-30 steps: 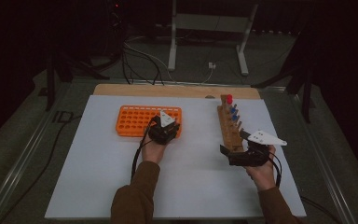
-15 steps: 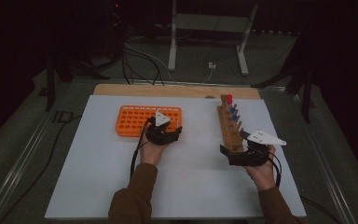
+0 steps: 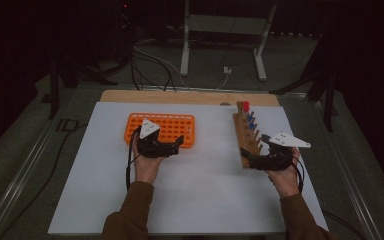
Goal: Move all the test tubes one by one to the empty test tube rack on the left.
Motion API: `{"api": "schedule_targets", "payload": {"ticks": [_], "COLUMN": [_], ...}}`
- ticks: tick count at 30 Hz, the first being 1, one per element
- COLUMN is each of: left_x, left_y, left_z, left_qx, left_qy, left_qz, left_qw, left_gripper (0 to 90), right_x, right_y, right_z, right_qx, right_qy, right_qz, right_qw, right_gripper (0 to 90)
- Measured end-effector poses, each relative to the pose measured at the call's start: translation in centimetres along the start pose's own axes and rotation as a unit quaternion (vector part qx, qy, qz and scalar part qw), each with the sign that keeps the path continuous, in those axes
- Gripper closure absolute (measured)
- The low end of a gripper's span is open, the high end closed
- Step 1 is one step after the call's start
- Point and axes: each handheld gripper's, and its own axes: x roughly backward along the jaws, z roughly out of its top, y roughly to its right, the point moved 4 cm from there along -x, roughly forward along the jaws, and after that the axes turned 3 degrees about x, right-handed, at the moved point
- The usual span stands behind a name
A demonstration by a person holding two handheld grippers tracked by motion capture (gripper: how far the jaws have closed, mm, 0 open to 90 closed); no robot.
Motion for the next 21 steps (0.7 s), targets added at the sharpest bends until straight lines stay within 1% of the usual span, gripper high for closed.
{"api": "schedule_targets", "payload": {"ticks": [3,4,7,12,15,16,17,19,21], "left_x": [1.0,1.3,2.3,4.2,5.0,5.2,5.4,5.7,5.9], "left_y": [0.1,0.1,-0.1,-0.6,-0.8,-0.8,-0.8,-0.8,-0.9], "left_z": [0.2,0.2,0.2,-0.2,-0.7,-0.9,-1.1,-1.5,-1.9], "left_qx": [-0.009,-0.011,-0.026,-0.029,-0.034,-0.036,-0.036,-0.041,-0.042], "left_qy": [0.007,0.006,0.003,0.005,0.002,0.003,0.004,0.003,0.003], "left_qz": [-0.004,-0.007,-0.005,-0.002,0.003,0.004,0.004,0.007,0.009], "left_qw": [0.9999,0.9999,0.9997,0.9996,0.9994,0.9994,0.9994,0.9991,0.9991], "left_gripper": [1.8,1.7,1.0,0.9,0.9,0.9,0.9,0.9,0.9], "right_x": [-0.4,-0.6,-0.9,-1.5,-2.1,-2.3,-2.5,-2.8,-3.1], "right_y": [0.4,0.5,0.9,1.8,2.1,2.2,2.4,2.6,2.9], "right_z": [0.3,0.3,0.5,0.7,0.6,0.5,0.4,0.3,0.1], "right_qx": [0.008,0.010,0.010,0.007,0.015,0.017,0.017,0.017,0.013], "right_qy": [-0.010,-0.012,-0.019,-0.030,-0.046,-0.052,-0.056,-0.060,-0.067], "right_qz": [-0.003,-0.005,-0.007,-0.016,-0.019,-0.023,-0.024,-0.029,-0.035], "right_qw": [0.9999,0.9999,0.9997,0.9994,0.9986,0.9982,0.9980,0.9976,0.9970], "right_gripper": [6.9,7.4,9.8,17.7,28.4,33.0,38.5,46.7,52.0]}}
